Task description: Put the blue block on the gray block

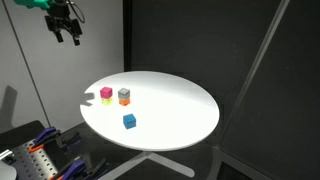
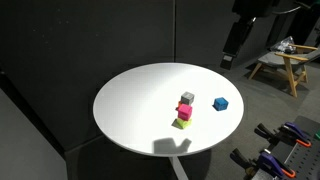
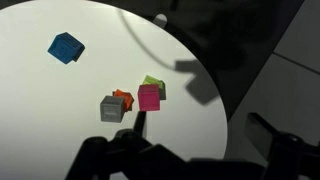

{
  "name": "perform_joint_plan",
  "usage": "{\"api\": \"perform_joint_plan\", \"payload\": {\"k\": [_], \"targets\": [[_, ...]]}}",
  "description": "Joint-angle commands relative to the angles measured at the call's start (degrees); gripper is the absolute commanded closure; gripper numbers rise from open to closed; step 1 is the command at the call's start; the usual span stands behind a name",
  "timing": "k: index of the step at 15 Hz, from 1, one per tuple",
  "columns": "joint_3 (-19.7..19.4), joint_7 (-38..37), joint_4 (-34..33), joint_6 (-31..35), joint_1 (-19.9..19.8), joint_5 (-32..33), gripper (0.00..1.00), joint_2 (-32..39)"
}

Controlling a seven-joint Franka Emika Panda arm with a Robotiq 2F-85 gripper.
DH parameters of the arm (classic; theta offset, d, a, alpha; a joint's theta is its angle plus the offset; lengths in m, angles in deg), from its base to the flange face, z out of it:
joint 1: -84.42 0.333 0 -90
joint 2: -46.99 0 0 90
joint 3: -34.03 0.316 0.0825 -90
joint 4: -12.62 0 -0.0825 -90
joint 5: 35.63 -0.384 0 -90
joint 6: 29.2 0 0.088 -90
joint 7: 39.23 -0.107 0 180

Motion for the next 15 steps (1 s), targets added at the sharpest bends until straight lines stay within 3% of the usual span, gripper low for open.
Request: {"api": "perform_joint_plan", "payload": {"k": [1, 8, 15], "targets": [[-0.35, -0.2, -0.12, -0.12, 0.4, 0.24, 0.0, 0.08], [-0.35, -0.2, -0.12, -0.12, 0.4, 0.24, 0.0, 0.07], [-1.57, -0.58, -5.02, -2.33, -0.45, -0.4, 0.0, 3.61]]}}
